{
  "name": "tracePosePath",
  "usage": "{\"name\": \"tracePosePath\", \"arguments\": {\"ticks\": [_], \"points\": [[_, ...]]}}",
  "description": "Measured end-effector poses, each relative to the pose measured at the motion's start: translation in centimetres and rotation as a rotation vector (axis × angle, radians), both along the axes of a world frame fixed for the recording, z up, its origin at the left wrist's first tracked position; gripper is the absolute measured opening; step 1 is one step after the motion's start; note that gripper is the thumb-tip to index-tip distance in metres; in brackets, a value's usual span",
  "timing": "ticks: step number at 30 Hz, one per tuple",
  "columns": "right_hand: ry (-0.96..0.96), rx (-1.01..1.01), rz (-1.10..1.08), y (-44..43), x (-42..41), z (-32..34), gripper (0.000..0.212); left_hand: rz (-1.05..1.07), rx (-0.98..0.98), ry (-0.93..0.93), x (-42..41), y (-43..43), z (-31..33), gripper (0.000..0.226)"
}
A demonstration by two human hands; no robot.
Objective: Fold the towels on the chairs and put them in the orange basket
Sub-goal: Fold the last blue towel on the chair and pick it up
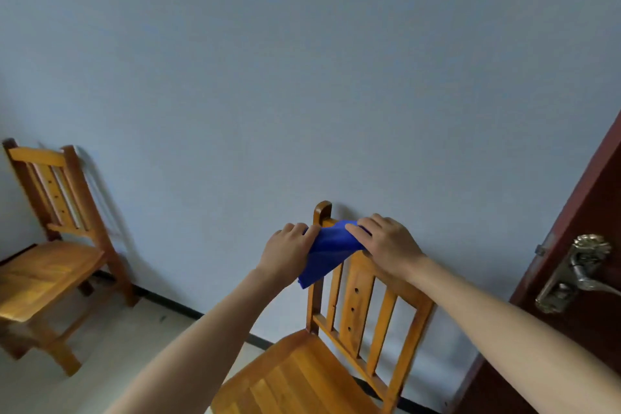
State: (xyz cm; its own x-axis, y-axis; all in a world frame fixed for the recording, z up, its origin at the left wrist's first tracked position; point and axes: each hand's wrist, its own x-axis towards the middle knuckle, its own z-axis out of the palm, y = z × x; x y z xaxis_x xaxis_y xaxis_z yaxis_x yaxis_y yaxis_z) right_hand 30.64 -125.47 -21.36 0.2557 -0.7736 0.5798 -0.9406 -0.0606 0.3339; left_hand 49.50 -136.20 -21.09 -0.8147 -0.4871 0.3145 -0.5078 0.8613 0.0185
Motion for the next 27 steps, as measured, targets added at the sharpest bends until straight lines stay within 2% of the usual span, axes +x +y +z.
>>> {"name": "tracePosePath", "arguments": {"ticks": [9, 12, 14, 21, 27], "points": [[0.139, -0.207, 0.056, -0.7, -1.7, 5.2, 0.067, -0.091, -0.165, 0.084, -1.1, -1.3, 5.3, 0.054], [0.152, -0.212, 0.082, -1.6, -1.8, 4.5, 0.066, -0.126, -0.207, 0.115, -0.6, -1.9, 4.8, 0.076], [0.143, -0.205, 0.106, -2.3, -1.8, 3.9, 0.064, -0.088, -0.239, 0.101, -0.3, -2.1, 4.4, 0.083], [0.130, -0.203, 0.300, -6.1, -2.4, 3.2, 0.056, 0.113, -0.338, 0.059, 0.8, -1.3, 3.8, 0.063], [0.122, -0.218, 0.503, -8.2, -2.7, 3.5, 0.042, 0.352, -0.279, 0.073, 1.6, 0.1, 2.5, 0.054]]}}
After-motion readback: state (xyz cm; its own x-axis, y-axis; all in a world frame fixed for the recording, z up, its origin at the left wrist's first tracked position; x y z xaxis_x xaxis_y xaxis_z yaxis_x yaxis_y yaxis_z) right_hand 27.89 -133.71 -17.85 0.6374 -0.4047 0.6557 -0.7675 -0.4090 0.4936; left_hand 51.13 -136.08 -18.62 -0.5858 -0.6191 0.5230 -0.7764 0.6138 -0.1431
